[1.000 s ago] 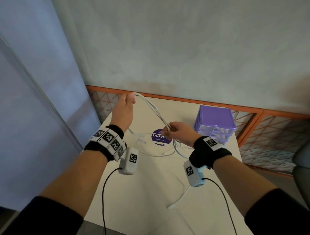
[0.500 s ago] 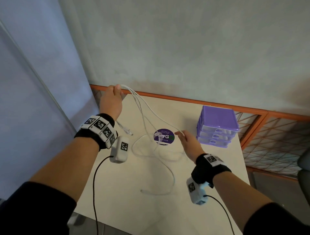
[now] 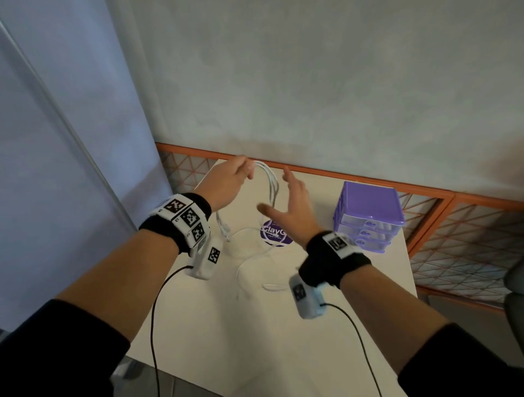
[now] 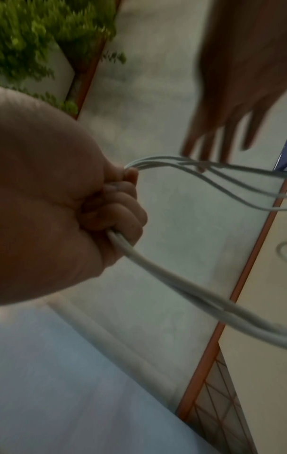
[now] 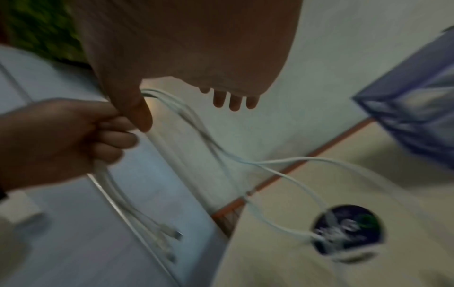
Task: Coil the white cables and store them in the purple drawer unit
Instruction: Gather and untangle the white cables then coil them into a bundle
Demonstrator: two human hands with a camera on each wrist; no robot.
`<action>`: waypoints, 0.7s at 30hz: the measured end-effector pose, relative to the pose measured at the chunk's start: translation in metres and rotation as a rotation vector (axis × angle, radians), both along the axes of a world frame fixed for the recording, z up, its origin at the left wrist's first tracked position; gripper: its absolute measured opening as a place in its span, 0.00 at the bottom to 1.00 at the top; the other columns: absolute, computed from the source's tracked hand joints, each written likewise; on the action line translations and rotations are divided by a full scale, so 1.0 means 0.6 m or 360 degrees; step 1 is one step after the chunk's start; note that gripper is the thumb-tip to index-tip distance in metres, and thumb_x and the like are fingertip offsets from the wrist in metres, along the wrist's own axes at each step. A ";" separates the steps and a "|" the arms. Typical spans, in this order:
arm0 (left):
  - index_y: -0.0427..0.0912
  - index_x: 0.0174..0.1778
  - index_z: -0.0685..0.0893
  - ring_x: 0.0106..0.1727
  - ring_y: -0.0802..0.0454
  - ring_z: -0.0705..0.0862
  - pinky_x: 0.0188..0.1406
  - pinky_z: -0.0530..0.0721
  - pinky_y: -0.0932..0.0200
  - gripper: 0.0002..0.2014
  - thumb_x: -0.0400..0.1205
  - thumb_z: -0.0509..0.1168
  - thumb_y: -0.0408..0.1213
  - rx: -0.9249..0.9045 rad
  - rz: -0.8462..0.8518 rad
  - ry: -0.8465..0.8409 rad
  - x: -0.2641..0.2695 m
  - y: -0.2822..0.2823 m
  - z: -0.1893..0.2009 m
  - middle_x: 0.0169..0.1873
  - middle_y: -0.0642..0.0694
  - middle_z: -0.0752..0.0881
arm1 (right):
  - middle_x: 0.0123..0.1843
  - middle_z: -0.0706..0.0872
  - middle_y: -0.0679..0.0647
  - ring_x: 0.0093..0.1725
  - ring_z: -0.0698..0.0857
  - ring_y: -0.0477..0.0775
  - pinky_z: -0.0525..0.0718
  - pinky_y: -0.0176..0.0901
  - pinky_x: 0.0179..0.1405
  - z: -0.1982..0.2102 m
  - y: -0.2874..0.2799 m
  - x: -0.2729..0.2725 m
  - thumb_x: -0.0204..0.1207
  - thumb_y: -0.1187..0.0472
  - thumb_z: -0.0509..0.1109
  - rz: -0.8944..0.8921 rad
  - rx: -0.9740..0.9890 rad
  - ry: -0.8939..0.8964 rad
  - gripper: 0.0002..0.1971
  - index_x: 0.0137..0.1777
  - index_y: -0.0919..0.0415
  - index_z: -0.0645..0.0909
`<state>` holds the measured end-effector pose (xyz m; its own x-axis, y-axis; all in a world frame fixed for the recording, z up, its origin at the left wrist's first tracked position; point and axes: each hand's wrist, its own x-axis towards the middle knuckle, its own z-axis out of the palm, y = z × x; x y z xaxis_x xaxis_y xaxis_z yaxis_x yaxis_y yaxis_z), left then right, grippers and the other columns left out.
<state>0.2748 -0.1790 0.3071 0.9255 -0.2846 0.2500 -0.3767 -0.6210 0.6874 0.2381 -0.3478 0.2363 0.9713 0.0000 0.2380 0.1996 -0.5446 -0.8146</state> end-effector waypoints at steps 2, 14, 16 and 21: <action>0.51 0.35 0.75 0.28 0.55 0.70 0.32 0.70 0.58 0.15 0.86 0.52 0.48 -0.0040 -0.0027 0.0008 -0.002 -0.008 0.001 0.26 0.52 0.71 | 0.63 0.84 0.55 0.63 0.81 0.53 0.75 0.48 0.63 0.033 0.016 0.019 0.76 0.49 0.69 0.0036 0.0104 0.0002 0.25 0.71 0.57 0.71; 0.44 0.40 0.76 0.37 0.53 0.74 0.41 0.72 0.64 0.16 0.87 0.50 0.47 -0.0348 0.0447 -0.0090 0.024 0.038 0.010 0.34 0.47 0.77 | 0.28 0.75 0.50 0.27 0.75 0.51 0.77 0.43 0.35 -0.028 -0.030 0.013 0.83 0.44 0.59 0.0138 0.0153 0.0583 0.20 0.33 0.56 0.71; 0.46 0.40 0.74 0.33 0.56 0.73 0.40 0.74 0.66 0.16 0.86 0.49 0.51 -0.0361 0.0440 0.0035 0.027 0.038 -0.007 0.32 0.51 0.75 | 0.27 0.72 0.50 0.26 0.74 0.51 0.76 0.46 0.36 -0.020 -0.031 0.019 0.84 0.47 0.58 0.0061 0.0493 0.0636 0.19 0.34 0.57 0.70; 0.49 0.35 0.67 0.25 0.54 0.68 0.26 0.69 0.56 0.23 0.74 0.64 0.64 -0.0065 0.0168 0.0499 -0.002 0.004 -0.051 0.26 0.52 0.70 | 0.20 0.63 0.47 0.22 0.60 0.48 0.62 0.43 0.29 0.022 -0.028 0.030 0.84 0.50 0.59 -0.0031 0.1702 0.0665 0.22 0.28 0.55 0.65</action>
